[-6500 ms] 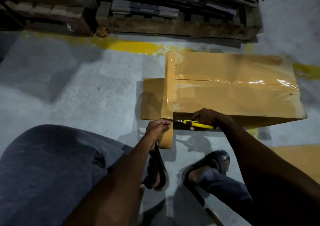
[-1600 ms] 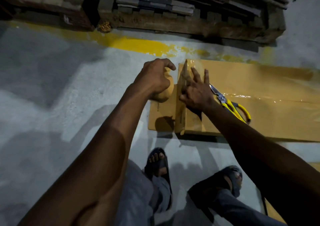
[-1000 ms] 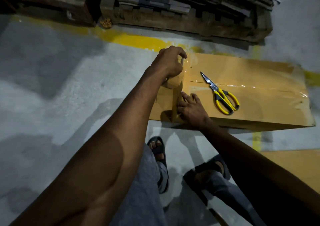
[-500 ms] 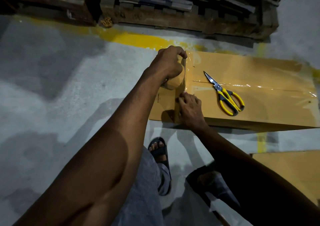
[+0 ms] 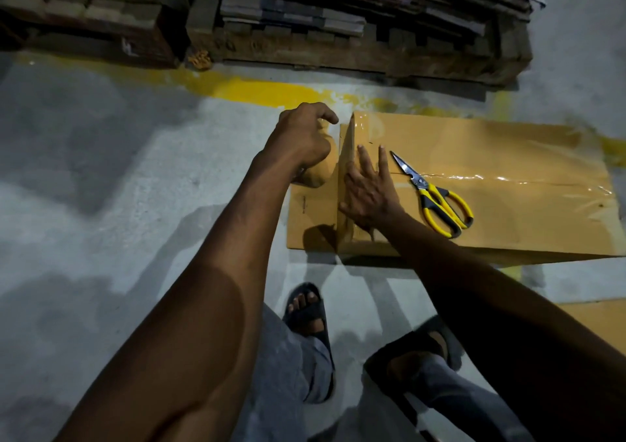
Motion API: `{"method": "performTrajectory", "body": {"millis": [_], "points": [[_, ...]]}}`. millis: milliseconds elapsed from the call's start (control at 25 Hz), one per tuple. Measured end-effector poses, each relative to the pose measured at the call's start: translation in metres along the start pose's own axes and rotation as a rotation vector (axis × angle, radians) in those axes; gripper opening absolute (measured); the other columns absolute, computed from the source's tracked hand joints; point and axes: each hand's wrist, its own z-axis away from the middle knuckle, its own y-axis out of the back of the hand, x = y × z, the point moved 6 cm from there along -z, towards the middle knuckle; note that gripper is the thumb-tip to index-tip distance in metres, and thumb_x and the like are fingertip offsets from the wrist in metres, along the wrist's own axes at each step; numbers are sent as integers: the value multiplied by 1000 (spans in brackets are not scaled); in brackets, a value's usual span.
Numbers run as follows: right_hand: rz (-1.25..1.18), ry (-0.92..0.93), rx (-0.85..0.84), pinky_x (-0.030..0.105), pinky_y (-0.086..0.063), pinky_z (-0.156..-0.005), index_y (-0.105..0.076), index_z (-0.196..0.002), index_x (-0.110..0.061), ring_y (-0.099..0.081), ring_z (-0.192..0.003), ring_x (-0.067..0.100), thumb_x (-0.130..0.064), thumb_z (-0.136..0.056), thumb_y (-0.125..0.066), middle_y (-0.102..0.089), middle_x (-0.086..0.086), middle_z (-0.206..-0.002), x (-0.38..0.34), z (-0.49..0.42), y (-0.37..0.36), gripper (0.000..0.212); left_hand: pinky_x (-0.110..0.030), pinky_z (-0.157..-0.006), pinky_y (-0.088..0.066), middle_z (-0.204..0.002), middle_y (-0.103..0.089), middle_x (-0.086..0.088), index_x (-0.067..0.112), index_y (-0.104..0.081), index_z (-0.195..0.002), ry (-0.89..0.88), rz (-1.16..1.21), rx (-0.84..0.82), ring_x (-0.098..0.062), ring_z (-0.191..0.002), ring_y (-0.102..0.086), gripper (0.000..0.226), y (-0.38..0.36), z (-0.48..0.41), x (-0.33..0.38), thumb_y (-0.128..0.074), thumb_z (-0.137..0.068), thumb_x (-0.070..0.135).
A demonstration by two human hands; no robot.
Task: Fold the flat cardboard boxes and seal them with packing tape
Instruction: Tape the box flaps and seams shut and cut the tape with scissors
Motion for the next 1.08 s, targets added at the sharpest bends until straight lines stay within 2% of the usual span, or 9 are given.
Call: {"method": "performTrajectory", "body": {"millis": [200, 280, 360, 400, 480, 560, 680, 920, 1080], "points": [[59, 33, -339, 64, 4, -115, -60, -133, -22, 0, -149, 42, -67, -87, -26, -44, 9, -151, -15, -45, -22, 72, -22, -62, -40, -137, -50, -7, 30, -58, -126, -3, 2, -25, -29, -120, -50, 64, 0, -6, -4, -52, -75, -8], [-54, 33, -329, 49, -15, -119, -51, -139, -14, -19, -146, 32, -55, -97, -35, -39, 8, -153, -22, -50, -19, 61, -21, -48, -35, -137, -50, -6, 29, -57, -127, -1, 3, -31, -29, -118, -51, 65, 0, -7, -8, -52, -75, -10], [-309, 84, -288, 22, -42, -97, -55, -130, -5, -47, -122, 20, -30, -103, -43, -53, 13, -138, -24, -58, -17, 39, -21, -53, -38, -138, -50, -5, 28, -58, -127, -4, -2, -30, -28, -120, -50, 65, -1, -9, -11, -52, -75, -11], [-363, 112, -209, 25, -46, -90, -61, -121, -3, -55, -115, 22, -23, -101, -49, -61, 16, -126, -23, -60, -6, 31, -22, -61, -41, -138, -50, -5, 28, -58, -127, -5, -9, -25, -27, -122, -50, 65, -1, -10, -12, -53, -76, -11], [-434, 111, 71, 49, -44, -103, -69, -104, -2, -61, -115, 37, -18, -91, -60, -70, 19, -108, -14, -59, 22, 23, -24, -68, -42, -139, -50, -5, 28, -58, -127, -2, -27, -21, -27, -125, -49, 64, -1, -11, -10, -56, -76, -11], [-403, 126, 207, 63, -33, -107, -68, -113, -2, -53, -125, 45, -26, -87, -56, -66, 22, -122, 2, -57, 27, 37, -19, -56, -39, -139, -49, -5, 27, -58, -127, -13, -32, -37, -27, -124, -48, 64, -5, -10, -3, -57, -76, -11], [-409, -73, 179, 59, -21, -115, -52, -137, -12, -32, -142, 40, -33, -95, -45, -39, 17, -153, 42, -36, 10, 48, -21, -52, -36, -138, -50, -5, 28, -57, -128, -56, -36, -46, -27, -121, -49, 63, -14, -5, 15, -57, -77, -10], [-525, -502, 187, 55, -33, -107, -52, -134, -14, -42, -133, 37, -45, -92, -29, -44, 16, -148, 149, 52, -67, 57, -22, -70, -37, -126, -56, -2, 31, -60, -124, -154, -54, -68, -25, -108, -56, 62, -53, 1, 61, -58, -74, -6], [-509, -669, 34, 60, -25, -110, -38, -147, -20, -28, -142, 39, -47, -99, -34, -28, 15, -157, 221, 110, -129, 55, -26, -59, -48, -117, -56, -1, 36, -61, -121, -203, -58, -147, -24, -92, -61, 65, -88, 8, 91, -65, -71, -6]]}}
